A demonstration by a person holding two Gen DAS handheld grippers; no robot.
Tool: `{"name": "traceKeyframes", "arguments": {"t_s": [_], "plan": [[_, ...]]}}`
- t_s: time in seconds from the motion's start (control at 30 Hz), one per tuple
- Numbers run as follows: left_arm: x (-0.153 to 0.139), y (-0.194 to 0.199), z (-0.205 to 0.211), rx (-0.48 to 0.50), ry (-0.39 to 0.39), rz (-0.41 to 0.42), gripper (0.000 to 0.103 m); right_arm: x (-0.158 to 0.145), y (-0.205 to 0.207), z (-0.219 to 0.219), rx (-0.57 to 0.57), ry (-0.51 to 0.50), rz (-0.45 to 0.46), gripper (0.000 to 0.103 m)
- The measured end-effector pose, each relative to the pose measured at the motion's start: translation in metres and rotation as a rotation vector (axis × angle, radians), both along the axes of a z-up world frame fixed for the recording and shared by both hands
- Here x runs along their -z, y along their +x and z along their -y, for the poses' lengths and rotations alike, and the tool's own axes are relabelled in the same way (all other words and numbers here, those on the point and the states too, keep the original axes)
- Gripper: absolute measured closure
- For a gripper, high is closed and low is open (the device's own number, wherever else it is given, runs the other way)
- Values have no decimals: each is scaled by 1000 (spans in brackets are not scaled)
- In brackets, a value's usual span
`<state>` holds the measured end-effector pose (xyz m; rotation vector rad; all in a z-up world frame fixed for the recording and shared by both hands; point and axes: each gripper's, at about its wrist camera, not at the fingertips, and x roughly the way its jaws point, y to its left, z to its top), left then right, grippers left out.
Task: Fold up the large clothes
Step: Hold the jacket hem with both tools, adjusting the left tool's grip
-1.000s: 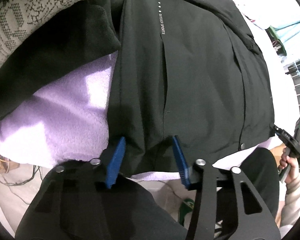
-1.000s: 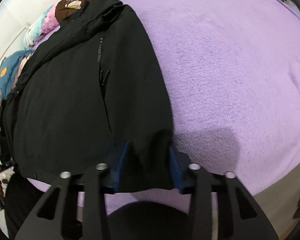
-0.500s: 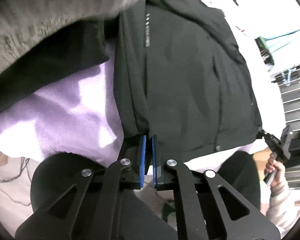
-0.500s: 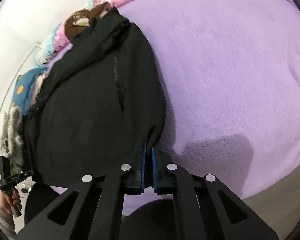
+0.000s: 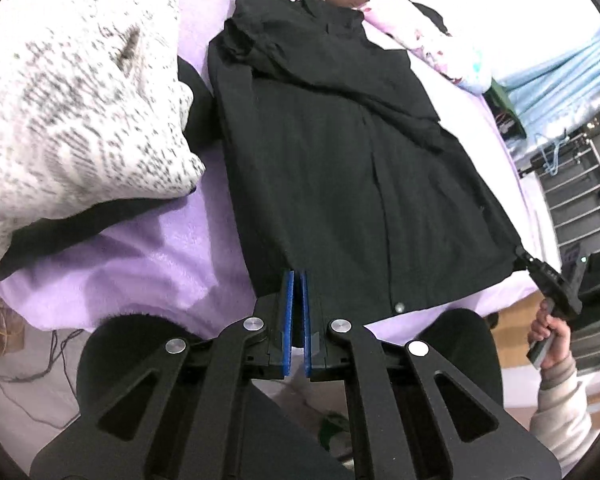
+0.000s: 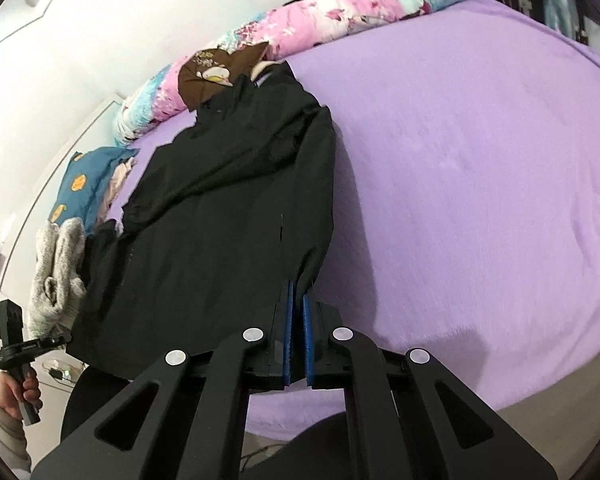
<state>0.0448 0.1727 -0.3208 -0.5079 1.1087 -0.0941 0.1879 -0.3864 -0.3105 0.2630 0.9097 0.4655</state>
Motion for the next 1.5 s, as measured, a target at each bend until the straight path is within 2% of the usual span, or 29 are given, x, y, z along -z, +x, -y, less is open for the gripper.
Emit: {"name": "traceKeyframes", "arguments": {"t_s": [0.27,0.43,0.5,0.6,0.7,0.8,0.87,0.9,0.93,1.1,1.17,1.27,1.3,1.5], "plan": [[-34,0,-14,-40,-73,52,101,-38,6,-4,-17,17,49,99],[-74,11,-23,-47,-162,125,103,-65,17,-4,-21,41,73,99],[-92,17,-26,-40,-142,152,103,-74,23,-11,-39,31,89,99],[-100,25,-26,-16,-125,146,103,-76,35,-24,-70,-3,82,99],[-71,29,-22,-5,-62,27,101,-67,41,-30,-87,-38,60,99],[-24,25,-21,-26,-84,-94,100,-52,41,-25,-82,-11,37,99],[7,22,-19,-52,-94,-160,85,-43,40,-20,-73,-1,21,99],[19,21,-16,-62,-77,-192,62,-40,40,-19,-74,-4,17,99],[26,20,-14,-65,-51,-207,47,-37,39,-17,-73,0,13,99],[48,20,-11,-56,42,-251,44,-32,37,-11,-61,12,6,99],[50,23,-11,-41,92,-252,39,-32,36,-11,-56,15,8,99],[55,24,-11,-24,203,-271,39,-32,35,-14,-52,15,9,99],[57,21,-11,-23,217,-265,39,-32,35,-14,-50,17,7,99],[75,16,-13,-11,183,-208,32,-31,37,-20,-62,-2,2,99]]}}
